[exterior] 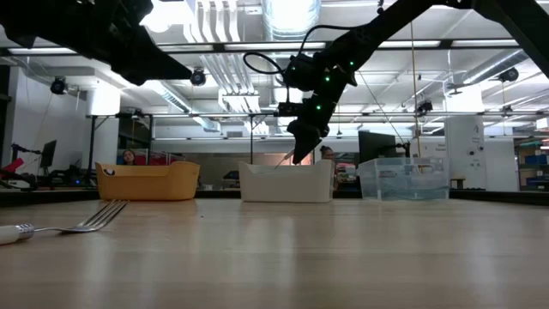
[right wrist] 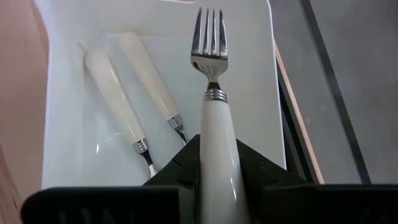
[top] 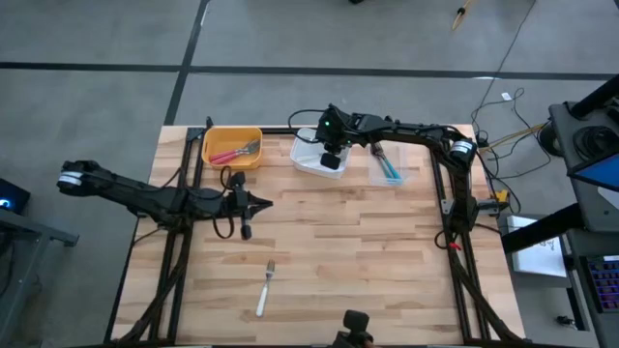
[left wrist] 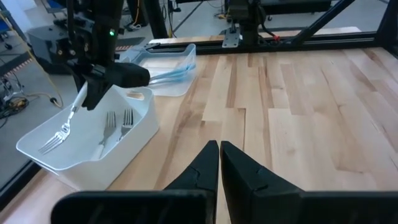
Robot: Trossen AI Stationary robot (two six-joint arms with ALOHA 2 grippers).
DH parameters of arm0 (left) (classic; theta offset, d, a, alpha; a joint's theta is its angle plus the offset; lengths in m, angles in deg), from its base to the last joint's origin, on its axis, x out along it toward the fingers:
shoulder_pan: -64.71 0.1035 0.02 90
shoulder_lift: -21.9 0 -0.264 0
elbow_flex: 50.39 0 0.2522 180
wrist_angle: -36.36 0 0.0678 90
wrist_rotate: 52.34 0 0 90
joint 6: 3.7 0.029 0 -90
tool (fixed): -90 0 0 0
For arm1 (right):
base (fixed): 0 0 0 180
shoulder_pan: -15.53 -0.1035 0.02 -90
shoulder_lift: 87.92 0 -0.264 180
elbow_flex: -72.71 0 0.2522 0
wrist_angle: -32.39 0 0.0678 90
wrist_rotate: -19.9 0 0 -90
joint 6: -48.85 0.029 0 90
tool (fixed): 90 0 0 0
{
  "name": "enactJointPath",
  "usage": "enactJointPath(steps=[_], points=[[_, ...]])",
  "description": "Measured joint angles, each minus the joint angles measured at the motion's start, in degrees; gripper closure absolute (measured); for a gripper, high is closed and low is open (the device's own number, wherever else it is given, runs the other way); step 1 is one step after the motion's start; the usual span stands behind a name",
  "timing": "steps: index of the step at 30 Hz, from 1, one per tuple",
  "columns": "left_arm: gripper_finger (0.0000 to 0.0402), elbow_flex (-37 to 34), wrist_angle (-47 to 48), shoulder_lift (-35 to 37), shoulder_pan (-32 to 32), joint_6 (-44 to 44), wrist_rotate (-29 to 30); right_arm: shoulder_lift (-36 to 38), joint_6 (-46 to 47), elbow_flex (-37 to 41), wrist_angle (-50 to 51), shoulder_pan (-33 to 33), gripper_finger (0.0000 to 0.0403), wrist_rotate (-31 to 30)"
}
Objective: Sort silverware by color (type)
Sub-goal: Put the white fork into the white bin
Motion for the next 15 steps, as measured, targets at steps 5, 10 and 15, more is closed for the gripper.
enactJointPath(steps=[5, 10, 15], points=[[0.0402, 0.0, 0.02, -0.7, 0.0, -2.01, -0.01, 0.01, 0.0, 0.0, -0.02, 0.0, 0.0361, 0.01], [0.0402, 0.01, -0.02, -1.16, 0.0, -4.87, -0.1, -0.01, 0.09, 0.02, -0.03, -0.02, 0.0346, 0.01], [0.0401, 0.01, 0.0, -2.3, 0.0, -6.47, -0.15, 0.0, 1.75, 0.04, -0.26, -0.02, 0.0324, 0.01]])
